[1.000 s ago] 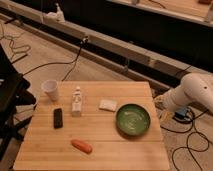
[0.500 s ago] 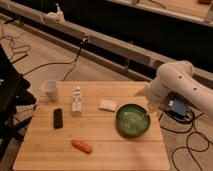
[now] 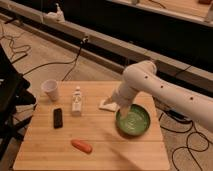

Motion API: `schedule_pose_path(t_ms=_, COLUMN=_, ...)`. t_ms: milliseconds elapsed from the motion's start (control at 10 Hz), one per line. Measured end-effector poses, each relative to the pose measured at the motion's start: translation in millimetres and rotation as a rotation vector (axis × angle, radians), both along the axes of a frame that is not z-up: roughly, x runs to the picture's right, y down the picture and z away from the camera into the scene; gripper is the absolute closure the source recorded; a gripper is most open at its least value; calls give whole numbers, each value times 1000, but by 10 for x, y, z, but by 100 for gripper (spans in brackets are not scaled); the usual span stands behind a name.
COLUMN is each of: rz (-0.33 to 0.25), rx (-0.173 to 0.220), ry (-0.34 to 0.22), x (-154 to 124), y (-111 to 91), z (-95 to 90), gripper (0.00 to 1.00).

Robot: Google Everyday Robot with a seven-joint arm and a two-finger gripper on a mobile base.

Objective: Place the pepper in the ceramic bowl

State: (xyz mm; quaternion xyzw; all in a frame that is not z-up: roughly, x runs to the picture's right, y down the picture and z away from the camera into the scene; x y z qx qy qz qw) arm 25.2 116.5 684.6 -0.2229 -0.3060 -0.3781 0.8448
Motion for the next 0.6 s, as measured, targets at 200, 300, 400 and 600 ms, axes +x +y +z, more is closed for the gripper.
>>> schedule_pose_path(t_ms=200, rz=-14, rx=-8, ry=-14, x=-41, y=49, z=-28, gripper=33)
schedule_pose_path(t_ms=300, rz=-13, rx=-7, ry=-13, x=-36, y=48, z=-28, gripper=33)
schedule_pose_path(t_ms=400, rz=-15, rx=-7, ry=-15, x=-50, y=46, z=-27, gripper=33)
schedule_pose_path(t_ms=600, rz=-15, rx=-10, ry=-22, x=-54, y=49, z=0, gripper=33)
